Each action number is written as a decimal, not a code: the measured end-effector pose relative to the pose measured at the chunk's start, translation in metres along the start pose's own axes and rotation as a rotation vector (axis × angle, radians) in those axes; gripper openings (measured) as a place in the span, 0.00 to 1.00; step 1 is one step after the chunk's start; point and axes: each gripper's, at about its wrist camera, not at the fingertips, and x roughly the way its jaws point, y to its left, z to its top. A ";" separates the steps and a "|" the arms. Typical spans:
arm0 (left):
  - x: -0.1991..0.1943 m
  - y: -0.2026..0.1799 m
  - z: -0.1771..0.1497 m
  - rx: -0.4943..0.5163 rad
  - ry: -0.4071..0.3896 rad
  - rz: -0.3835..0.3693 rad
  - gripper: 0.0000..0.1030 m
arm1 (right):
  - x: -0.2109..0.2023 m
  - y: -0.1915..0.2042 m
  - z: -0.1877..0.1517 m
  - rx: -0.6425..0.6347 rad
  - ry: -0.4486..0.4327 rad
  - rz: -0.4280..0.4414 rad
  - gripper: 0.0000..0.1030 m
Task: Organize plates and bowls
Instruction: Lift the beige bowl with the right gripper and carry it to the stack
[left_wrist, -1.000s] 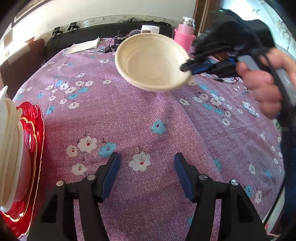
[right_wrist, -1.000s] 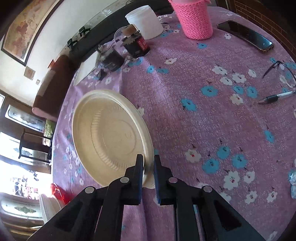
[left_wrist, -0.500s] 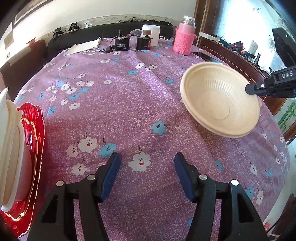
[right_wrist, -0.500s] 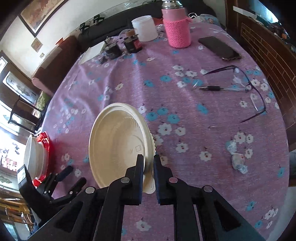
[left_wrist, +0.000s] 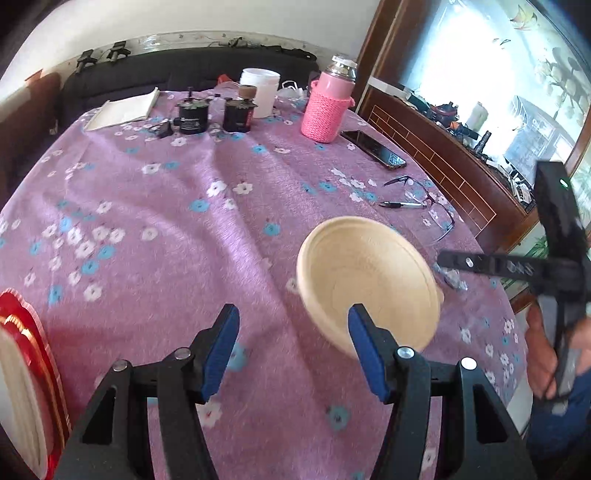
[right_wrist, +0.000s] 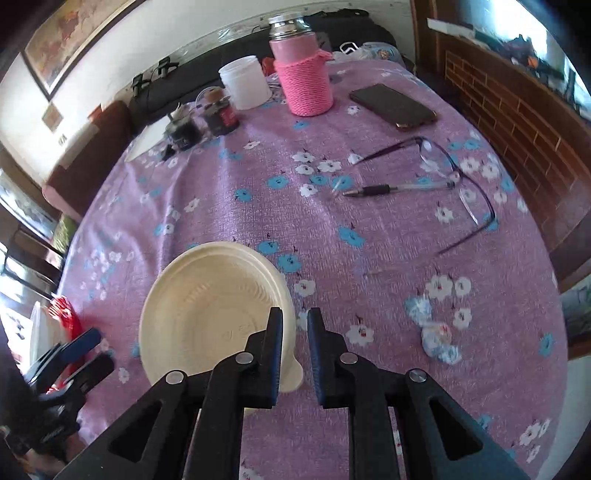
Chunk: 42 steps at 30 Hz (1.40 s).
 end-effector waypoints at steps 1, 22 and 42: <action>0.008 -0.002 0.007 -0.011 0.018 -0.017 0.59 | -0.004 -0.005 -0.003 0.020 0.000 0.024 0.14; 0.057 -0.012 0.019 -0.015 0.109 -0.015 0.20 | 0.012 -0.014 -0.053 0.216 0.023 0.232 0.18; -0.047 0.014 -0.079 0.070 0.054 0.047 0.23 | -0.004 0.053 -0.100 -0.029 0.118 0.264 0.17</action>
